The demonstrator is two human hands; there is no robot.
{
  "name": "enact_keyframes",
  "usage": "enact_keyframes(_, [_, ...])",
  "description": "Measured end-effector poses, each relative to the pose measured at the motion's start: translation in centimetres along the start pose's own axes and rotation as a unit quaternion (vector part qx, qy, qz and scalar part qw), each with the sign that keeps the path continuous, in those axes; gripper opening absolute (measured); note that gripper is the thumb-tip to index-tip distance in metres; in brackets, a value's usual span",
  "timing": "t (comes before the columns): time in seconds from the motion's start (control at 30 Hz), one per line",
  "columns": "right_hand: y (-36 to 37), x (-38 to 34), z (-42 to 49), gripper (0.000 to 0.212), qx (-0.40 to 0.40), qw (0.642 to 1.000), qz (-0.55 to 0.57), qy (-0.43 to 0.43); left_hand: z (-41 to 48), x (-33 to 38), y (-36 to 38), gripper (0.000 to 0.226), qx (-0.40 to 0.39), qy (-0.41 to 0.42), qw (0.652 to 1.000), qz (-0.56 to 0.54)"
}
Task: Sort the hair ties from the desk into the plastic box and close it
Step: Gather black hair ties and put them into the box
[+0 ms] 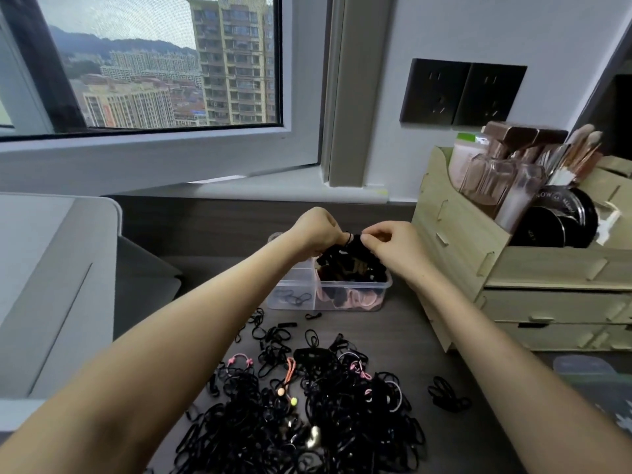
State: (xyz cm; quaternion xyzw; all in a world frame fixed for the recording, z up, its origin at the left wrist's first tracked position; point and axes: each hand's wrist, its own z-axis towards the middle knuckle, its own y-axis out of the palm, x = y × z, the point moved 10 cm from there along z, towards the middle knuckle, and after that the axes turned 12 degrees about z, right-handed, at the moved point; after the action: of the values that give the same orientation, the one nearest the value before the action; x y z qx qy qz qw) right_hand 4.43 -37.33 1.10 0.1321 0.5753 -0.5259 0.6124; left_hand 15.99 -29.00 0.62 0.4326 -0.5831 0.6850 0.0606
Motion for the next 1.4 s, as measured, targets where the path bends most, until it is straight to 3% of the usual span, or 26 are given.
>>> enact_keyframes(0.13, [1.5, -1.4, -1.1, 0.024, -0.069, 0.994, 0.085, -0.015, -0.3, 0.6, 0.3, 0.02, -0.022, 0.014, 1.0, -0.006])
enact_keyframes(0.27, [2.6, -2.6, -1.6, 0.014, -0.089, 0.987, 0.133, -0.023, -1.0, -1.0, -0.5, 0.016, -0.064, -0.003, 0.997, -0.03])
enact_keyframes(0.37, [5.2, -2.6, -1.9, 0.007, -0.131, 0.961, 0.241, 0.042, -1.7, -2.7, -1.7, 0.017, -0.08, -0.013, 0.996, -0.033])
enact_keyframes(0.5, [8.4, -2.4, -1.7, 0.012, -0.123, 0.909, 0.367, 0.155, -2.3, -4.9, -3.7, 0.019, -0.054, -0.034, 0.996, -0.067])
enact_keyframes(0.6, [9.2, -2.7, -1.2, 0.01, -0.103, 0.94, 0.291, 0.145, -2.3, -6.4, -5.1, 0.023, -0.004, -0.052, 0.998, -0.025])
enact_keyframes(0.7, [9.1, -3.5, -0.6, 0.009, -0.124, 0.982, 0.125, 0.068, -2.1, -7.2, -6.1, 0.033, 0.048, -0.061, 0.997, -0.021])
enact_keyframes(0.77, [8.4, -3.8, -0.2, 0.016, -0.134, 0.99, 0.036, 0.031, -2.0, -6.4, -6.1, 0.037, 0.06, -0.042, 0.996, -0.04])
enact_keyframes(0.87, [4.1, -3.3, 1.0, 0.021, -0.038, 0.999, 0.03, 0.022, -1.3, -3.6, -5.2, 0.039, 0.085, 0.004, 0.993, -0.087])
enact_keyframes(0.97, [0.0, -1.2, 2.1, 0.021, 0.054, 0.992, 0.103, 0.051, 0.1, -0.4, -3.7, 0.04, 0.131, 0.049, 0.985, -0.099])
enact_keyframes(1.07, [-1.7, 0.2, 1.9, 0.022, 0.072, 0.987, 0.129, 0.07, 1.4, 2.3, -1.2, 0.038, 0.133, 0.099, 0.983, -0.081])
enact_keyframes(1.2, [-2.0, 2.1, 1.4, 0.024, 0.059, 0.986, 0.125, 0.096, 4.0, 2.3, 3.4, 0.043, 0.077, 0.084, 0.989, 0.093])
enact_keyframes(1.3, [-1.4, 2.3, 1.2, 0.027, 0.032, 0.994, 0.069, 0.075, 4.5, 1.1, 4.3, 0.049, 0.074, 0.06, 0.963, 0.251])
enact_keyframes(1.4, [-0.7, 0.9, 1.2, 0.03, 0.004, 1.0, 0.002, 0.016, 4.4, 0.6, 4.9, 0.052, 0.069, 0.066, 0.935, 0.34])
